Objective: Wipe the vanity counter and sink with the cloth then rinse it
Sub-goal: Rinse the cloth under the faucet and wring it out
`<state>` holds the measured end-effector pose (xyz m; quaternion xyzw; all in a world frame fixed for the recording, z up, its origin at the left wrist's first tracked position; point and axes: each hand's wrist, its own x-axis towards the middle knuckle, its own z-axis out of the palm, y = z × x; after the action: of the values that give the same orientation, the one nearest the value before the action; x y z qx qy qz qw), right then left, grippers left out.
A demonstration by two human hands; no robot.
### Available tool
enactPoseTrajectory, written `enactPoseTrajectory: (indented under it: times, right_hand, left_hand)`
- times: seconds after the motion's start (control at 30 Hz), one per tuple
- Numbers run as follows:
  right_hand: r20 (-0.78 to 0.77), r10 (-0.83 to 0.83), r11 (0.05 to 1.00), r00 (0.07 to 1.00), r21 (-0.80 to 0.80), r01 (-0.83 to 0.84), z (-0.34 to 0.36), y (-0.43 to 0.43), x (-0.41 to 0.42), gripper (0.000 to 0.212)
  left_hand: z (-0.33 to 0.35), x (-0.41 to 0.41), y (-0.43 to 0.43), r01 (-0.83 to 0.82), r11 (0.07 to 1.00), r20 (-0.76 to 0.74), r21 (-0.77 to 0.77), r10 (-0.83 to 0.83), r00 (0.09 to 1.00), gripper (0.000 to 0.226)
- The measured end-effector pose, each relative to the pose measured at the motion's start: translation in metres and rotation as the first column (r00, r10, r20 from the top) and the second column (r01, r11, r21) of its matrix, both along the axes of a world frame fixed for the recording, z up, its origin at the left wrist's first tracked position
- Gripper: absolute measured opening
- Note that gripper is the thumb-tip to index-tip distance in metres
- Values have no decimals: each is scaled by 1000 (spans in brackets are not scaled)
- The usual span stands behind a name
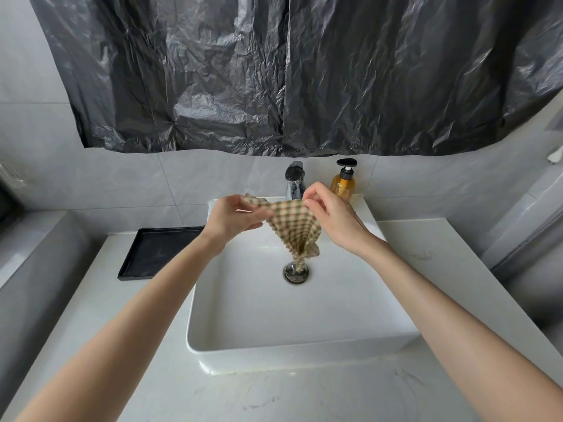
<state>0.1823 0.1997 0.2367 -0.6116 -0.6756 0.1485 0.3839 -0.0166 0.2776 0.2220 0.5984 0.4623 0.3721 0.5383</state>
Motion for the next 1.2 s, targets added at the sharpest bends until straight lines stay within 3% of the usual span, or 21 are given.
enactPoseTrajectory:
  times: [0.1, 0.2, 0.27, 0.33, 0.43, 0.53, 0.63, 0.77, 0.97, 1.2]
  right_hand:
    - [63, 62, 997, 996, 37, -64, 10, 2, -3, 11]
    - [84, 129, 991, 988, 16, -130, 17, 6, 0, 12]
    - [85, 148, 989, 985, -11, -147, 17, 8, 5, 11]
    - [91, 146, 989, 985, -33, -143, 17, 8, 12, 9]
    - [113, 156, 987, 981, -53, -151, 20, 2, 22, 9]
    - [141, 192, 980, 971, -83, -181, 25, -1, 25, 9]
    - [154, 182, 982, 971, -78, -172, 29, -2, 27, 10]
    - [187, 161, 986, 969, -67, -151, 33, -2, 33, 10]
    - [271, 95, 995, 958, -44, -87, 31, -1, 38, 11]
    - [374, 40, 998, 927, -59, -19, 27, 3, 42, 12]
  left_hand:
    - [-5, 5, 1, 33, 949, -234, 313, 43, 971, 66]
    - [-6, 9, -1, 328, 810, -388, 486, -136, 912, 69]
    - [-8, 14, -4, 455, 774, -447, 440, -251, 859, 41]
    - [-14, 18, -7, 469, 795, -419, 385, -302, 856, 18]
    - [-22, 22, -7, 434, 823, -373, 366, -298, 879, 36]
    - [-22, 25, -6, 515, 770, -418, 378, -354, 836, 59]
    - [-21, 32, -9, 585, 732, -451, 350, -416, 790, 35]
    - [-21, 38, -14, 569, 781, -347, 258, -474, 809, 14]
    - [-25, 36, -9, 458, 849, -257, 262, -397, 881, 31]
    - [-23, 23, -2, 494, 776, -478, 393, -287, 831, 21]
